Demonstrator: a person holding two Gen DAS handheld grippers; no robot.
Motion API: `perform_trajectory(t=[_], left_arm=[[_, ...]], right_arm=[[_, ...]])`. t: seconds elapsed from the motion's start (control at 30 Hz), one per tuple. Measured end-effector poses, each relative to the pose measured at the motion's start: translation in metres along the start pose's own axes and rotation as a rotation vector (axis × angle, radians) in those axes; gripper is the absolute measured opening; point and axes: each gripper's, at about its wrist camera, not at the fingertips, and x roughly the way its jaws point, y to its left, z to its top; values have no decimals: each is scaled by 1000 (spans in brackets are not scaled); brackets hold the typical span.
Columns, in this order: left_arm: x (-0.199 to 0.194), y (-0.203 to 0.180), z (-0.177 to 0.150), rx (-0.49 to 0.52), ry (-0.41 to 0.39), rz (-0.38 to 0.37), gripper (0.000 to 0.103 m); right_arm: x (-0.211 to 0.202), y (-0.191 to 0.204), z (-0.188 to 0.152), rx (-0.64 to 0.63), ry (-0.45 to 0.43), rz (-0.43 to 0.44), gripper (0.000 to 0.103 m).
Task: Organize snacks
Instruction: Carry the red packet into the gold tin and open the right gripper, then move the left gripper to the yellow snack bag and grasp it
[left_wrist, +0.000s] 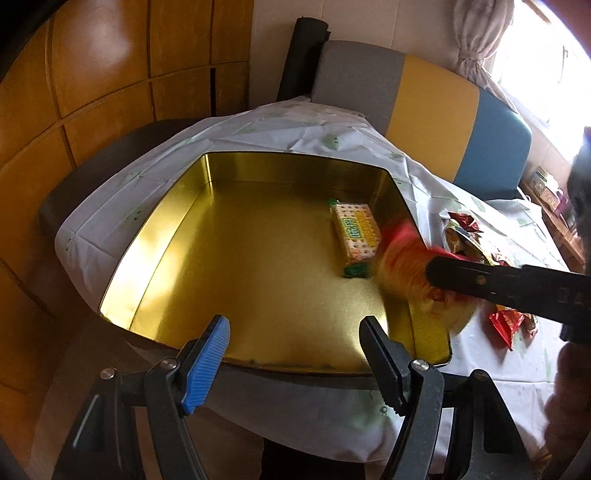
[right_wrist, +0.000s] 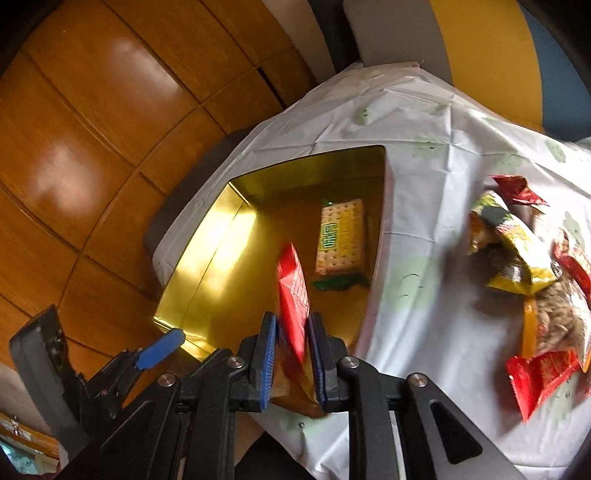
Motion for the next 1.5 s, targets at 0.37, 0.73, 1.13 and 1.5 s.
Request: perform_trajectory(t=[0.37, 0.73, 1.13, 1.5], left_arm=[[-1, 3, 0, -18, -3, -16, 73], [-9, -15, -1, 41, -22, -63, 73], [-18, -40, -2, 108, -27, -114, 73], [-27, -91, 9, 225, -11, -227, 73]], right_arm=[[-8, -2, -8, -32, -29, -71, 26], [-53, -35, -18, -14, -108, -174, 32], [-108, -106, -27, 84, -149, -320, 32], [-174, -200, -33, 174, -153, -531, 35]])
